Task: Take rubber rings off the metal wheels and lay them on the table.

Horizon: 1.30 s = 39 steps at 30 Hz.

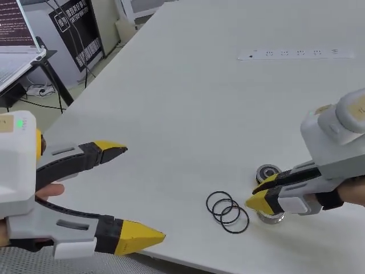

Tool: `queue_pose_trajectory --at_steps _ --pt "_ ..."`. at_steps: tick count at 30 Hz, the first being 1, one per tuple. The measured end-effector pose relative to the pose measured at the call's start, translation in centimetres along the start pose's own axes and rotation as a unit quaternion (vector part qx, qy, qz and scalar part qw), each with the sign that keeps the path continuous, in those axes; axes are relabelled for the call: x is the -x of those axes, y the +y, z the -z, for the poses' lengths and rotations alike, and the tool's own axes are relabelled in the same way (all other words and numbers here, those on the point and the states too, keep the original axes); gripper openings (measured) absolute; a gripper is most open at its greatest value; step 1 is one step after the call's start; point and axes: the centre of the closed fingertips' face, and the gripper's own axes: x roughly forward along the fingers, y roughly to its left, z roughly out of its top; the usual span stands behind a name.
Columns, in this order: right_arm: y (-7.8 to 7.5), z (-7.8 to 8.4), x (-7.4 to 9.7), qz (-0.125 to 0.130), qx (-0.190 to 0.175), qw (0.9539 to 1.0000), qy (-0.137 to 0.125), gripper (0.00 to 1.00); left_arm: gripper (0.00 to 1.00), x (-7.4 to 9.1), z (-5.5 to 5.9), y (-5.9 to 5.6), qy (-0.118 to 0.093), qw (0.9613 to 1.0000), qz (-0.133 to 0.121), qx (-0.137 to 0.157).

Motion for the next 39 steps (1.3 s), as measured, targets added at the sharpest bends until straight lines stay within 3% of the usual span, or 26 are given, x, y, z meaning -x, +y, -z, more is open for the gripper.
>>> queue_pose_trajectory --at_steps 12,17,24,33,39 --pt "-0.6 -1.7 1.8 0.013 0.008 0.999 -0.042 0.25 0.93 -0.5 -1.1 0.2 0.0 0.9998 0.006 -0.017" --pt "-1.0 -2.8 2.7 0.009 -0.019 0.9967 -0.079 0.26 0.93 -1.0 -1.5 0.2 -0.002 0.9997 0.011 -0.022" --pt "-2.5 -3.9 4.5 0.026 -0.033 0.9913 -0.124 0.28 0.91 -2.0 -2.2 0.2 -0.003 0.9992 0.018 -0.035" --pt "-4.4 -3.7 6.1 0.042 -0.057 0.9853 -0.156 0.29 0.9 -3.0 -3.8 0.6 -0.009 0.9979 0.028 -0.057" --pt "-5.5 -2.7 6.5 0.054 -0.068 0.9842 -0.155 0.29 0.9 -3.7 -4.5 0.7 -0.012 0.9973 0.036 -0.064"
